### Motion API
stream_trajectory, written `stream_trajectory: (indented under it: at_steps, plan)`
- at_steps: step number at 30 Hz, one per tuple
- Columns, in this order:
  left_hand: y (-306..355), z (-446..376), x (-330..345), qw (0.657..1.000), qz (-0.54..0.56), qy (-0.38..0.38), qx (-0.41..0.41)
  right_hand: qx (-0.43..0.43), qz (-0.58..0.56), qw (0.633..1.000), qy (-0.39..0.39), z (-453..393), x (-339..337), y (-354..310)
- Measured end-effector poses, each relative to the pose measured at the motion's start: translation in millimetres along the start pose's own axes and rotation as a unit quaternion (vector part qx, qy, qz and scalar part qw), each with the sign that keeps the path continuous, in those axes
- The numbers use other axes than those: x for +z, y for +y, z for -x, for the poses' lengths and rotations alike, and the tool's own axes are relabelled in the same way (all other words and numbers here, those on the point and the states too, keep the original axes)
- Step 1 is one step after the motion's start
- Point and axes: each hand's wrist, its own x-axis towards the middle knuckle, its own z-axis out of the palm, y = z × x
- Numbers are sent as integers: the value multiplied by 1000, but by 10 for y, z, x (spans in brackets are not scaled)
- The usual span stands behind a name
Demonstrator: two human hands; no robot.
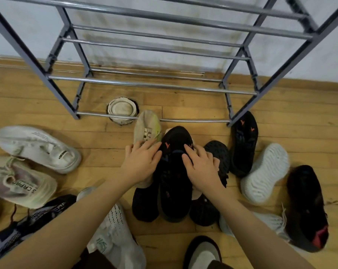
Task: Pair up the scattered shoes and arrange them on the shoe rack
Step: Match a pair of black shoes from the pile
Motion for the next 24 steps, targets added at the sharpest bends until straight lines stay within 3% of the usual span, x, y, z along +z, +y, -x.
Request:
stream_trajectory:
  at_steps: [5, 8, 12, 18, 24]
  plan:
    - [134, 66, -178, 997, 38, 58, 26, -12, -21, 998, 52, 6, -144, -65]
    - [379, 26, -170, 996, 39, 51, 67, -1, -26, 994, 106, 41, -206, 119]
    - [755, -169, -38, 988, 8, 48, 146, 80, -4, 984, 160, 86, -203, 653]
    - [1351, -690, 286, 970, -15, 2, 243, 201, 30, 972, 120, 39, -188, 1431]
    - [1680, -1174, 670, 962, -66, -52, 261, 190, 42, 976, 100, -116, -23, 1705]
